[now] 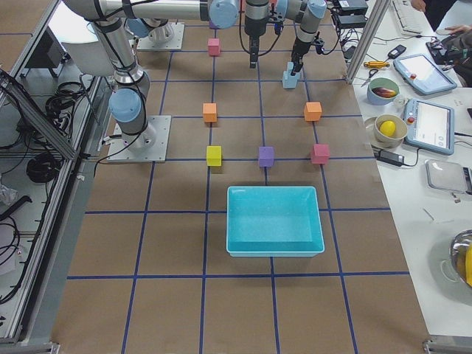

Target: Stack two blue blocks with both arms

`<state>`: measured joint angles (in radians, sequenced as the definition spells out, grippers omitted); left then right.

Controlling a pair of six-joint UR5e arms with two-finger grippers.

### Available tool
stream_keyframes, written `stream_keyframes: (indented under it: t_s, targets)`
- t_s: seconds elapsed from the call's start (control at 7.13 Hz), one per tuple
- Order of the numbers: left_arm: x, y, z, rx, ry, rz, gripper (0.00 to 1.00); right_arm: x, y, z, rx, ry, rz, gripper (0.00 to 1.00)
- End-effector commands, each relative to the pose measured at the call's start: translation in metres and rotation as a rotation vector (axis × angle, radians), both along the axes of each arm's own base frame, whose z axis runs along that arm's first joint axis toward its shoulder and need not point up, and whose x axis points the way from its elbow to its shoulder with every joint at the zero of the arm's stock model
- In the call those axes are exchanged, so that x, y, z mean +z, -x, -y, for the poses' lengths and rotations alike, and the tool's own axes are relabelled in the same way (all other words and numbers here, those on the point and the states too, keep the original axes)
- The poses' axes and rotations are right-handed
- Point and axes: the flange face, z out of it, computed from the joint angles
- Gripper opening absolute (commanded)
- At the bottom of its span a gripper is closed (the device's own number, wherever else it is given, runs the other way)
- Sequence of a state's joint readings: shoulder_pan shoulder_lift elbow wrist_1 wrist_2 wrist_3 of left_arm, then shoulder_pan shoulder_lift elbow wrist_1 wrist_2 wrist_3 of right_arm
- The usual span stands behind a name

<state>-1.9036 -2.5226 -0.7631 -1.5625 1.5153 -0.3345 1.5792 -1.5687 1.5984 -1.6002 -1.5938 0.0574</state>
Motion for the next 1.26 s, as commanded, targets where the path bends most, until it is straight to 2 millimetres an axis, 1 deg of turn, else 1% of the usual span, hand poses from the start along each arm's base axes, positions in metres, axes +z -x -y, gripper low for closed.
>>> stream_keyframes:
  t_s: [0.0, 0.14, 0.28, 0.42, 0.56, 0.7, 0.84, 1.12]
  targets:
    - [-0.004, -0.001, -0.002, 0.002, -0.024, 0.014, 0.93, 0.000, -0.001, 0.000, 0.001, 0.000, 0.002, 1.00]
    - [-0.006, -0.001, -0.003, 0.004, -0.028, 0.015, 1.00, 0.000, -0.001, 0.000, 0.001, 0.002, 0.002, 1.00]
    - [-0.002, -0.001, -0.003, 0.004, -0.024, 0.013, 1.00, 0.000, -0.001, 0.000, 0.000, 0.002, 0.003, 1.00]
    - [0.006, -0.001, -0.004, 0.002, -0.014, 0.009, 1.00, 0.001, -0.001, 0.000, 0.001, 0.003, 0.003, 1.00]
    - [0.022, -0.003, -0.008, 0.003, -0.015, 0.006, 1.00, 0.001, -0.001, 0.000, 0.000, 0.006, 0.002, 1.00]
    - [0.041, -0.005, -0.012, 0.005, -0.013, 0.002, 1.00, 0.000, -0.001, 0.000, 0.001, 0.005, 0.002, 1.00]
    - [0.066, -0.010, -0.021, 0.004, -0.027, 0.003, 1.00, -0.001, 0.000, 0.000, 0.001, 0.003, 0.000, 1.00]
    - [0.146, -0.021, -0.055, -0.046, -0.033, -0.026, 1.00, 0.000, 0.000, -0.001, 0.001, 0.000, 0.000, 1.00]
